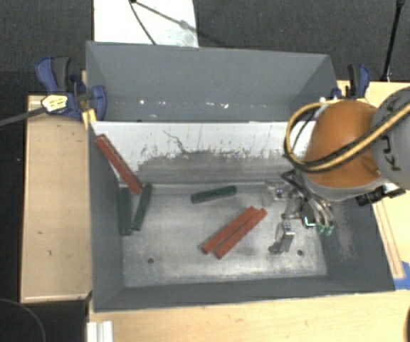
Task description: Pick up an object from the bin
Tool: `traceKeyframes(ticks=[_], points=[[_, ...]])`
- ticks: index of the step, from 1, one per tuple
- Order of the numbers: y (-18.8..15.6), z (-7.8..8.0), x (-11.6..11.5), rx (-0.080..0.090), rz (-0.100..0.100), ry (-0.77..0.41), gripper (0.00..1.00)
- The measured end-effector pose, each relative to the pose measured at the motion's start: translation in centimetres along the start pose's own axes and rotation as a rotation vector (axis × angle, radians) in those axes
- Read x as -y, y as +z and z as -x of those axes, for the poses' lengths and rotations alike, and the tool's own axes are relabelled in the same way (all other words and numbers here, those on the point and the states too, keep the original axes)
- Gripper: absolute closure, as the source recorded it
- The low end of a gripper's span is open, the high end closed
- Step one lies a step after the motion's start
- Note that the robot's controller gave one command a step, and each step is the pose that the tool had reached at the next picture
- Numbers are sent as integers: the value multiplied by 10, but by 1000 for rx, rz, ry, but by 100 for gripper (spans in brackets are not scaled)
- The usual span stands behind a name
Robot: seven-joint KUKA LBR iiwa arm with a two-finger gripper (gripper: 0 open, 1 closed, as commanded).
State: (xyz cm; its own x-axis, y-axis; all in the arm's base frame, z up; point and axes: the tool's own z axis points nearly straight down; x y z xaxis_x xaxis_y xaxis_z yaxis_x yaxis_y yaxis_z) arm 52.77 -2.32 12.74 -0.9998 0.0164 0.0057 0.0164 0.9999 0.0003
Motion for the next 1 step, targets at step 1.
traceKeyframes(ticks=[1], points=[[59, 18, -74, 1, 2, -158, 0]])
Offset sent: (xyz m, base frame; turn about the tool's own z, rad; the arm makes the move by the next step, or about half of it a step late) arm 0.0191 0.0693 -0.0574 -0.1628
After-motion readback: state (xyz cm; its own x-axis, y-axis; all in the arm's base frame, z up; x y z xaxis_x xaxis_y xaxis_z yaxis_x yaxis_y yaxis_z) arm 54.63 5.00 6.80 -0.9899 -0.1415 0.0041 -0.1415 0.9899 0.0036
